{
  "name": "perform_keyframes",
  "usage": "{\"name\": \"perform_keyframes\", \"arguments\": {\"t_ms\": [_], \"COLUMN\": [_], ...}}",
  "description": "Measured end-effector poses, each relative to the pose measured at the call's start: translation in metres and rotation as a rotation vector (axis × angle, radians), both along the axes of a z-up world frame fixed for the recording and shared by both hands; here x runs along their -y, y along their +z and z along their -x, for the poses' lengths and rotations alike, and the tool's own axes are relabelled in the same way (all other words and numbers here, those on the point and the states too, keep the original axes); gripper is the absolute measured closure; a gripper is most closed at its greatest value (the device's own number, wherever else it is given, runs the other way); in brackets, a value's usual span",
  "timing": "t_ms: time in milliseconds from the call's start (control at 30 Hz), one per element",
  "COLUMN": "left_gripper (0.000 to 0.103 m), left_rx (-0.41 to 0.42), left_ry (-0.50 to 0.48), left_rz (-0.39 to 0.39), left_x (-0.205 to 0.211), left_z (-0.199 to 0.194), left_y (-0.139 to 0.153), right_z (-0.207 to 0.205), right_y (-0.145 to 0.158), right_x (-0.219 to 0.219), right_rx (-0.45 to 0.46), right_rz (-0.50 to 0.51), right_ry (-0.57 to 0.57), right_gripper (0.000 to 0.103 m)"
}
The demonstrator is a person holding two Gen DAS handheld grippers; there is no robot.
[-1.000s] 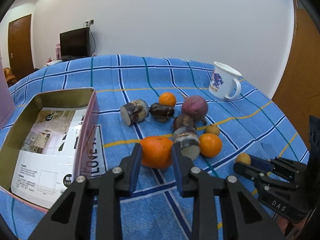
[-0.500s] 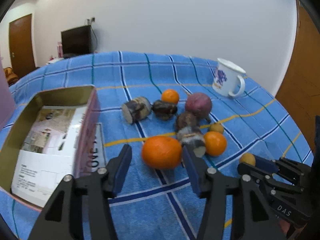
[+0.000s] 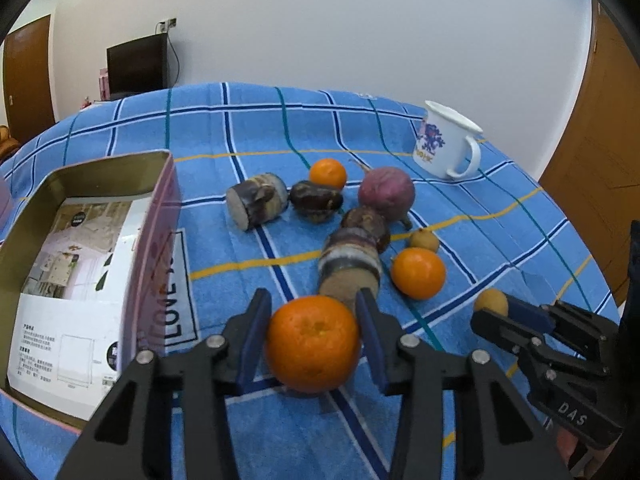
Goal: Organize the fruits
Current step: 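Carry the orange and the brown fruit over the tin box with both grippers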
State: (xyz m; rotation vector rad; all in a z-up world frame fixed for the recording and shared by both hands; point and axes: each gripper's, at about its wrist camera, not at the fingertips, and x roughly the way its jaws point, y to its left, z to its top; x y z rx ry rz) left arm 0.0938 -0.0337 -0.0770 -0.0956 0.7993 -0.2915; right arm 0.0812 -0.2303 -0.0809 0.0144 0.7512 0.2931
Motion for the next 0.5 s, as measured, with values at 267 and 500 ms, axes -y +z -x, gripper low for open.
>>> {"name": "perform_keyframes", "arguments": {"t_ms": [267,500], "left_gripper": [0.058,0.058], "left_rx": [0.048,0.093], "left_ry": [0.014,0.027], "left_rz": [-0.016,-0.013], "left_x": [-0.007,-0.016], "left_z": [0.014,0.024], "left_y": [0.008,0.020], "right_z": [0.001,0.002], "right_y": [0.007,0.015], "right_x": [-0.015,-0.026], "right_rx": [0.025,0.055], "right_rz": [0.017,0.030], "right_ry": [0.026,0.046], "right_gripper": [0.076,0.076]}}
